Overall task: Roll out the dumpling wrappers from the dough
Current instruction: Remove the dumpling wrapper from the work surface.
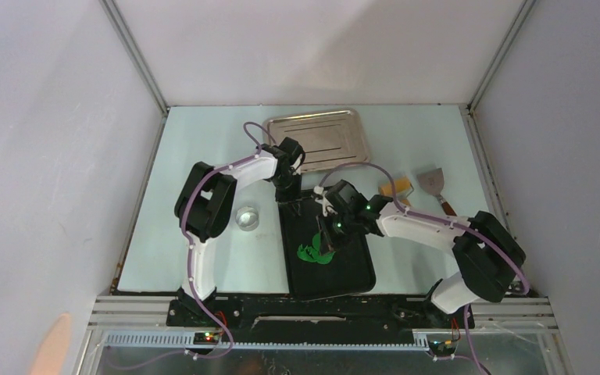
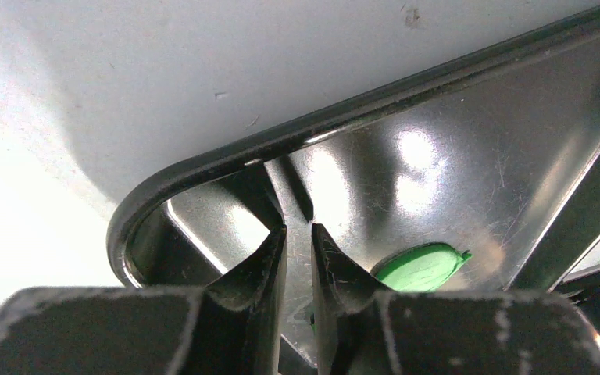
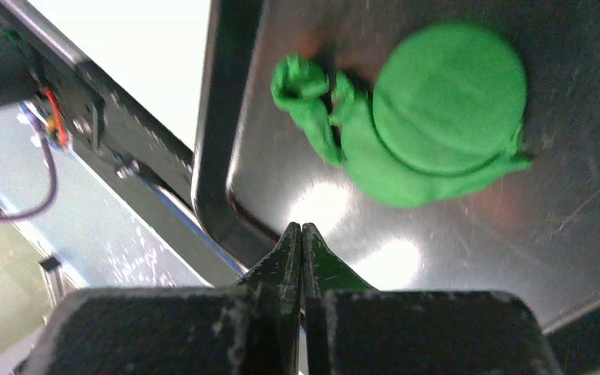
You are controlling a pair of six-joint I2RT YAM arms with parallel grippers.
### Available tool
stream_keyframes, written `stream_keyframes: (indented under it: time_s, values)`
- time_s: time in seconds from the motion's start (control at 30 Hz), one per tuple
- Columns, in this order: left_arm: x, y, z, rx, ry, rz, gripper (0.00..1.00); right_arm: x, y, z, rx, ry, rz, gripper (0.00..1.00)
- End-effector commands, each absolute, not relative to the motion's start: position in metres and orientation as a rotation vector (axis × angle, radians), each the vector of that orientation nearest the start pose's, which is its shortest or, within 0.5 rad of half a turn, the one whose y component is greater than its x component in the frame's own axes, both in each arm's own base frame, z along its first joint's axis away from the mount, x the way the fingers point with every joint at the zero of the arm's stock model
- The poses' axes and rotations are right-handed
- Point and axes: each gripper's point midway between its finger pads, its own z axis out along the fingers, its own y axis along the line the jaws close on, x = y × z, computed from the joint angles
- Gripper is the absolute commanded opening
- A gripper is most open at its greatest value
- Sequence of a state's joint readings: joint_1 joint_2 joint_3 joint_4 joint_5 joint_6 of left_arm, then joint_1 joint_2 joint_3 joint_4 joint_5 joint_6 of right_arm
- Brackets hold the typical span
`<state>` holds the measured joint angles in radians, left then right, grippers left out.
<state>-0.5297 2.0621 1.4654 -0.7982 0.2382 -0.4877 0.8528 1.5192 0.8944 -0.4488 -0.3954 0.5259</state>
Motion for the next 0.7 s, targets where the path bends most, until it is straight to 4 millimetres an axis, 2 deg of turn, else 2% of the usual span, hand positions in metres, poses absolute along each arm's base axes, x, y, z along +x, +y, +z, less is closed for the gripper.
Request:
stream_keyframes:
  time_s: [0.0, 0.13, 0.33, 0.5, 0.67]
  values:
    - [0.305, -0.239, -0.001, 0.126, 3.087, -0.380, 0.22, 0.196, 0.333, 0.086, -0.486, 2.659, 0.950, 0.00]
    - [0.305, -0.240, -0.001, 0.126, 3.087, -0.389, 0.22, 0.216, 0.353, 0.078, -0.491, 2.661, 0.949, 0.00]
    - [0.303, -0.241, -0.004, 0.121, 3.094, -0.406, 0.22, 0.240, 0.361, 0.055, -0.425, 2.695, 0.938, 0.00]
    - [0.303, -0.242, -0.004, 0.123, 3.095, -0.410, 0.22, 0.236, 0.363, 0.039, -0.451, 2.739, 0.928, 0.00]
    - [0.304, -0.243, -0.004, 0.123, 3.094, -0.411, 0.22, 0.223, 0.354, 0.024, -0.511, 2.798, 0.849, 0.00]
